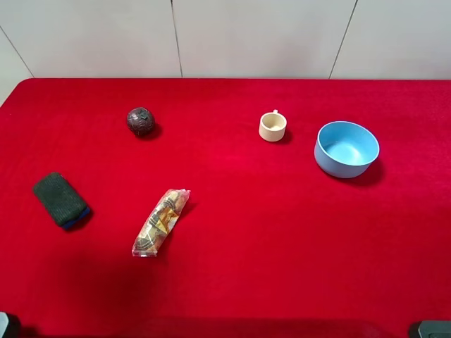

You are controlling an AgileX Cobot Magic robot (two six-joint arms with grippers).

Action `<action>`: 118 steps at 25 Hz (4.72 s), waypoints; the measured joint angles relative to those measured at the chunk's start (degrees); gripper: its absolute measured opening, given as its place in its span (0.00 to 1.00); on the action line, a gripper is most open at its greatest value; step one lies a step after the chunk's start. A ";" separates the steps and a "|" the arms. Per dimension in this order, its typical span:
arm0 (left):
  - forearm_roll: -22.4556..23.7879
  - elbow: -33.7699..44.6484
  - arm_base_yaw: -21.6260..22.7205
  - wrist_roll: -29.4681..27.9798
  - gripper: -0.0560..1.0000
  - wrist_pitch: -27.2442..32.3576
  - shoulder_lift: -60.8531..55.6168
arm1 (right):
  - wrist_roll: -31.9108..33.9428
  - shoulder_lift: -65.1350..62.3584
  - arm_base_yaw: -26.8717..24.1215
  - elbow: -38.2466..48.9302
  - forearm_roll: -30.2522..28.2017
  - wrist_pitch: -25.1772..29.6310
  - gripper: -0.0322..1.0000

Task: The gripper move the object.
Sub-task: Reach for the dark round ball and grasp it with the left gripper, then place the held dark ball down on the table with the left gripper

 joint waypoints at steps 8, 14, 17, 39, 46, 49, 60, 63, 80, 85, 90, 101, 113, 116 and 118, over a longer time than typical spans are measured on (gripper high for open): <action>0.00 -4.50 0.00 0.00 0.97 -3.27 10.47 | 0.00 0.00 0.00 0.00 0.00 0.00 0.70; -0.11 -4.49 0.00 0.00 0.97 -7.27 17.67 | 0.00 0.00 0.00 0.00 0.00 0.00 0.70; -0.16 -4.56 0.00 0.24 0.97 -9.18 21.06 | 0.00 0.00 0.00 0.00 0.00 0.00 0.70; -7.60 -15.57 -0.39 4.03 0.97 -15.40 42.64 | 0.00 0.00 0.00 0.00 0.00 0.00 0.70; -6.37 -18.26 -7.08 4.32 0.97 -16.48 46.20 | 0.00 0.00 0.00 0.00 0.00 0.00 0.70; -5.31 -18.70 -10.12 4.32 0.97 -17.49 47.47 | 0.00 0.00 0.00 0.00 0.00 0.00 0.70; -4.60 -18.76 -14.64 3.20 0.97 -22.13 53.01 | 0.00 0.00 0.00 0.00 0.00 0.00 0.70; -4.47 -18.92 -14.64 3.00 0.97 -22.96 54.62 | 0.00 0.00 0.00 0.00 0.00 0.00 0.70; -4.47 -19.39 -14.64 3.00 0.97 -33.63 62.33 | 0.00 0.00 0.00 0.00 0.00 0.00 0.70; -4.47 -19.39 -14.64 3.00 0.97 -35.99 63.96 | 0.00 0.00 0.00 0.00 0.00 0.00 0.70; -4.70 -19.39 -14.64 3.00 0.96 -37.77 64.76 | 0.00 0.00 0.00 0.00 0.00 0.00 0.70; -4.89 -19.39 -14.64 3.00 0.68 -37.88 65.13 | 0.00 0.00 0.00 0.00 0.00 0.00 0.70; -4.94 -19.40 -14.64 3.00 0.62 -36.87 65.13 | 0.00 0.00 0.00 0.00 0.00 0.00 0.70; -4.94 -19.40 -14.64 3.00 0.62 -36.70 65.13 | 0.00 0.00 0.00 0.00 0.00 0.00 0.70; -4.94 -19.45 -14.64 2.94 0.62 -36.33 65.13 | 0.00 0.00 0.00 0.00 0.00 0.00 0.70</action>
